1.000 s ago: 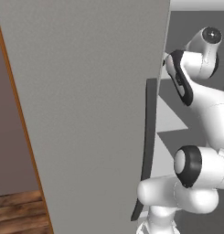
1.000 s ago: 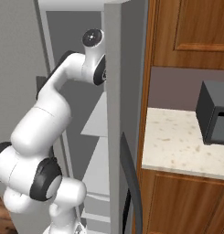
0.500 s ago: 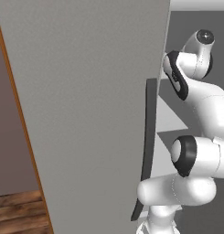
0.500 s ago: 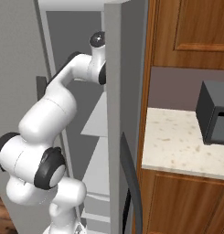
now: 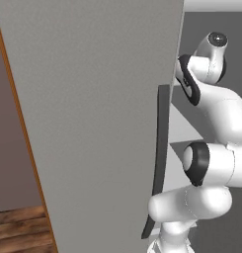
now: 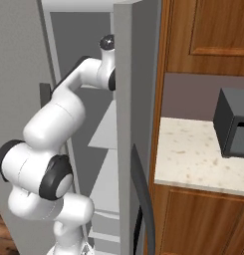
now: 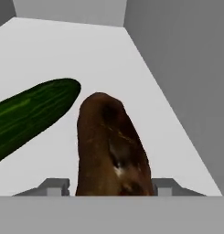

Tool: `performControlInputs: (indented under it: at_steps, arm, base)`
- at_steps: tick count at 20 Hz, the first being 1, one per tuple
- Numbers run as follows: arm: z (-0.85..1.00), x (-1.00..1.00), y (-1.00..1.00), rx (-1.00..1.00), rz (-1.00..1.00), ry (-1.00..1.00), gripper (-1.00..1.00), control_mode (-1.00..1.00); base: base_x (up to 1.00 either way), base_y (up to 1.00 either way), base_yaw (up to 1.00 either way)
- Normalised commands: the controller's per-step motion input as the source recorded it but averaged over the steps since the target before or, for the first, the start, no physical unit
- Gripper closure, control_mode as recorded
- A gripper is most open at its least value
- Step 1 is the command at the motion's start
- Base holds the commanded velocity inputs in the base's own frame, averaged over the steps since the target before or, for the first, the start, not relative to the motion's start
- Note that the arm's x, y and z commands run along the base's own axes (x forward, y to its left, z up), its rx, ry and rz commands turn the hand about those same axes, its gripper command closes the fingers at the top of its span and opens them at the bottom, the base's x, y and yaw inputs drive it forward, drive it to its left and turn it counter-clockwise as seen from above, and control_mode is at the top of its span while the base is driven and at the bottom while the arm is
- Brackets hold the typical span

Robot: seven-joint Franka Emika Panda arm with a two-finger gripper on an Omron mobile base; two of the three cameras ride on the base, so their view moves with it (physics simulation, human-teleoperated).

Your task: Take the sweet potato and cucumber out of the freezer and place them in the tupperware container on the counter. Then put the tupperware containing the vegetables back in the freezer.

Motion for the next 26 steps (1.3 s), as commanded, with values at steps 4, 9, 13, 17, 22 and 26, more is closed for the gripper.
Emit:
performControlInputs:
  at_steps: [4,9,13,17,22,26]
  arm:
    - [-0.31,0.09,0.00,0.00,0.00,0.01,1.00,-1.00]
    - [-0.06,-0.49,0.05,0.00,0.00,-0.12,1.00,-1.00]
    - [0.00,-1.00,0.16,0.00,0.00,-0.28,1.00,-1.00]
    - [0.00,-1.00,0.31,0.00,-0.01,-0.18,1.00,-1.00]
    - [0.00,-1.00,0.36,0.00,-0.05,-0.04,1.00,-1.00]
    - [0.00,-1.00,0.26,0.00,-0.05,0.06,1.00,-1.00]
  base:
    - [0.00,0.00,0.00]
    - [0.00,0.00,0.00]
    - [0.00,0.00,0.00]
    - [0.00,0.00,0.00]
    - [0.00,0.00,0.00]
    - [0.00,0.00,0.00]
